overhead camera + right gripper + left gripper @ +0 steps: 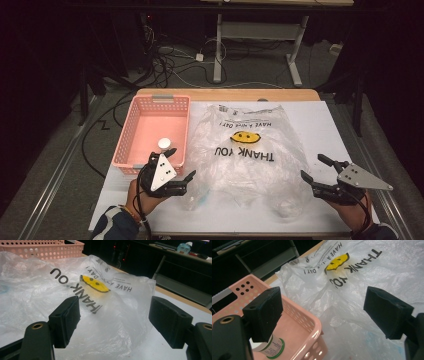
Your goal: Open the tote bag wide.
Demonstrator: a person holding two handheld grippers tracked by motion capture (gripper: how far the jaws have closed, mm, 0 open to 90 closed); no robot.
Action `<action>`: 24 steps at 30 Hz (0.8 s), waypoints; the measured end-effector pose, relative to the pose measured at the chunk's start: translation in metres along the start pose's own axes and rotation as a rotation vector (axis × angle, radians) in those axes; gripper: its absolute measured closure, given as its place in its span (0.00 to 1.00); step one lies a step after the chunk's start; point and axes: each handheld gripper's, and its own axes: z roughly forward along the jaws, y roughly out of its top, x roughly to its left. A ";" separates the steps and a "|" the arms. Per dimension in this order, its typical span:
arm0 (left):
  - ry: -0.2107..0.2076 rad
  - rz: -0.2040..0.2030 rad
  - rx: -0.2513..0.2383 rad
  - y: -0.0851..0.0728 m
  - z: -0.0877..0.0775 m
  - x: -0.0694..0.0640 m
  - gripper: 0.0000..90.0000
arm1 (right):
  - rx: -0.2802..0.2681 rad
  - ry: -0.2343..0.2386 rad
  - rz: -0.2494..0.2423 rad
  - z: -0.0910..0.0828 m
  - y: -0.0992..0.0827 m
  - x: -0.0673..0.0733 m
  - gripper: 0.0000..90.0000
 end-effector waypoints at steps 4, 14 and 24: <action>0.000 -0.002 0.014 -0.002 0.001 0.001 0.17 | -0.002 0.005 -0.004 0.000 0.000 0.000 0.29; -0.013 0.002 0.060 -0.008 0.002 0.002 0.17 | 0.027 0.011 -0.038 0.011 0.002 0.001 0.32; -0.021 0.029 0.072 -0.007 0.001 -0.003 0.17 | 0.095 -0.080 0.000 0.045 0.018 -0.042 0.38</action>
